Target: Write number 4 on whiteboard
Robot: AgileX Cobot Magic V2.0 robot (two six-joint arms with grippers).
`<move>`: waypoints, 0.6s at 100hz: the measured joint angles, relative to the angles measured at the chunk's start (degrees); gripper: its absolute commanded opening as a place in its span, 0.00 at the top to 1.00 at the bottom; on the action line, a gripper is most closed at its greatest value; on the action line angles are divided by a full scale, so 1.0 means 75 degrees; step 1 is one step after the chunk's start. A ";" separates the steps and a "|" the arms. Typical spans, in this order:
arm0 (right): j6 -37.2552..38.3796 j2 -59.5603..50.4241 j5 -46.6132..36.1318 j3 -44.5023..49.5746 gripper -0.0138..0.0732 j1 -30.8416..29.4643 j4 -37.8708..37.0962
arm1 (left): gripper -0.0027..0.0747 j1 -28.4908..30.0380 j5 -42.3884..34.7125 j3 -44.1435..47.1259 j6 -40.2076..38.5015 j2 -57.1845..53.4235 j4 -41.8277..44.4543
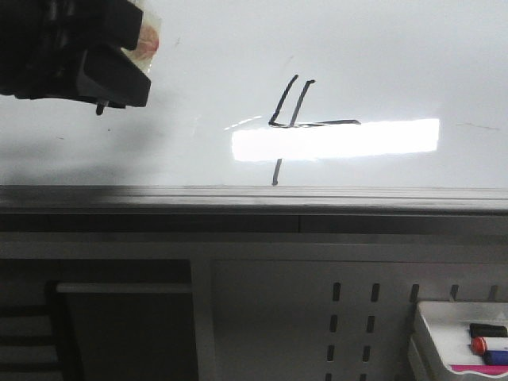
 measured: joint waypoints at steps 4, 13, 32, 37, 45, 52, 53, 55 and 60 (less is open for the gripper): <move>0.0000 0.0000 -0.0043 0.0000 0.92 0.0000 0.0000 | 0.99 0.0000 -0.0038 0.0000 0.0000 0.0104 -0.0080; 0.0000 0.0000 -0.0098 0.0000 0.92 0.0000 0.0018 | 0.99 0.0000 -0.0038 -0.0018 0.0000 0.0405 -0.0361; 0.0000 0.0031 -0.0098 0.0000 0.92 0.0000 0.0052 | 0.99 0.0000 -0.0038 -0.0424 0.0000 0.1105 -0.1021; 0.0000 0.0031 -0.0098 0.0000 0.92 0.0000 0.0066 | 0.99 0.0000 -0.0070 -0.0550 0.0000 0.1276 -0.1177; 0.0000 0.0031 -0.0098 0.0000 0.92 0.0000 0.0109 | 0.99 0.0000 -0.0153 -0.0752 0.0000 0.1566 -0.1366; 0.0000 0.0031 -0.0098 0.0000 0.92 0.0000 0.0127 | 0.99 0.0000 -0.0200 -0.0924 -0.0017 0.1763 -0.1480; 0.0000 0.0031 -0.0098 0.0000 0.92 0.0000 0.0127 | 0.99 0.0000 -0.0153 -0.0942 -0.0017 0.1776 -0.1480; 0.0000 0.0031 -0.0098 0.0000 0.92 0.0000 0.0127 | 0.99 -0.0018 -0.0200 -0.0996 -0.0017 0.1815 -0.1503; 0.0000 0.0031 -0.0098 0.0000 0.92 0.0000 0.0131 | 0.99 -0.0046 -0.0153 -0.1118 -0.0017 0.1891 -0.1533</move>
